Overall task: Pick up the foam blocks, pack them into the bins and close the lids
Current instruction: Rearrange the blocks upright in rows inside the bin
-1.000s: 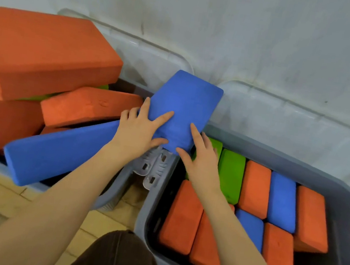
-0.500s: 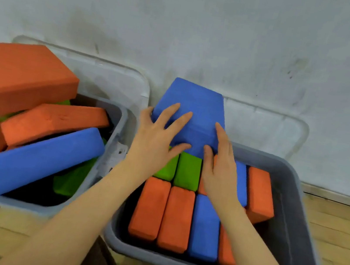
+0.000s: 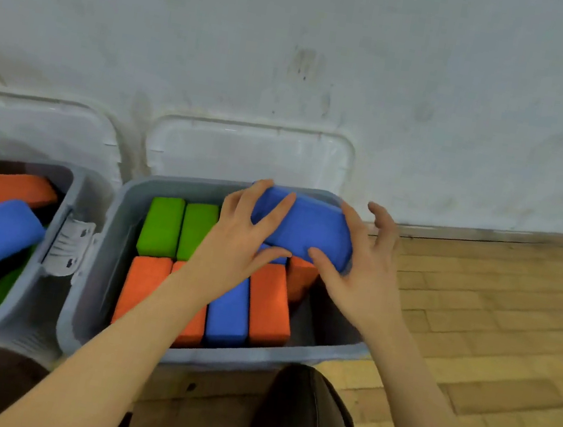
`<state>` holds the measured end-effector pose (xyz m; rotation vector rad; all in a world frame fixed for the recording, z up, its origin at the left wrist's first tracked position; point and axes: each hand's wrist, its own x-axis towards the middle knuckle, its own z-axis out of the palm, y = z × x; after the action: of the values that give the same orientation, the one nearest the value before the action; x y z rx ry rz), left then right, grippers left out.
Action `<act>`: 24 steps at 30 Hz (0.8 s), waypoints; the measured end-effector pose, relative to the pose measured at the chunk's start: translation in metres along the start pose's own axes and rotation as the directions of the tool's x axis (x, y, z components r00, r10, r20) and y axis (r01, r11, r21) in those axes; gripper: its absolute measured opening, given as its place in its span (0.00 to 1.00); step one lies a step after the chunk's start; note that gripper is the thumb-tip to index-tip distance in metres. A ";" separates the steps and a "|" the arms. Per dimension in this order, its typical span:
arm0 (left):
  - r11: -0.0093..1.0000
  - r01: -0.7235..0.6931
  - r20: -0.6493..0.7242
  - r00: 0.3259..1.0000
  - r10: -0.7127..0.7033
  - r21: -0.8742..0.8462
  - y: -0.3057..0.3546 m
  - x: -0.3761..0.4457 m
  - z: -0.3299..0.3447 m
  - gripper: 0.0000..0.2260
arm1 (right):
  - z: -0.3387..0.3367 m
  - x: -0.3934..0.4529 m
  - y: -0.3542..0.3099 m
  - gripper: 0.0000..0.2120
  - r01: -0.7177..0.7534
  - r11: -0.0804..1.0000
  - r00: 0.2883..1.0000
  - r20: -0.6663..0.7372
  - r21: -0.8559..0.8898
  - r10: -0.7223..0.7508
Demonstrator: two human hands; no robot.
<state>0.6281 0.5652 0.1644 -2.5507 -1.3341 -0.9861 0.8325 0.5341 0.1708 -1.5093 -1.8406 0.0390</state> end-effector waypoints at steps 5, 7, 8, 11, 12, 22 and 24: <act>0.998 -0.009 0.136 0.991 0.017 -0.062 0.016 0.004 0.025 0.27 | -0.005 -0.016 0.031 0.33 0.105 0.994 0.983 0.150 0.036 -0.109; 0.995 -0.011 0.145 0.989 0.026 -0.100 0.019 0.011 0.032 0.26 | -0.004 -0.015 0.035 0.32 0.076 0.996 0.985 0.152 0.048 -0.082; 0.990 0.008 0.138 0.990 0.012 -0.140 0.020 0.016 0.034 0.26 | -0.004 -0.012 0.037 0.31 0.063 0.996 0.988 0.139 0.055 -0.070; 0.976 0.070 0.113 0.993 -0.047 -0.204 0.021 0.030 0.041 0.25 | -0.005 -0.002 0.044 0.29 0.042 0.998 0.994 0.101 0.050 -0.047; 0.979 0.073 0.107 0.993 -0.053 -0.189 0.022 0.034 0.044 0.25 | -0.006 0.000 0.046 0.30 0.025 0.999 0.996 0.090 0.037 -0.029; 0.855 0.301 0.036 0.948 -0.316 -0.422 0.050 0.036 0.051 0.27 | -0.026 0.003 0.044 0.26 -0.042 0.998 0.997 -0.068 -0.042 0.039; 0.811 0.294 0.081 0.952 -0.295 -0.505 0.053 0.036 0.051 0.28 | -0.029 -0.005 0.037 0.26 -0.106 0.994 0.985 -0.135 -0.011 0.103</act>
<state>0.7089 0.5768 0.1566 -2.7372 -1.6991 -1.5954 0.8790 0.5289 0.1723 -1.5810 -1.6594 -0.0288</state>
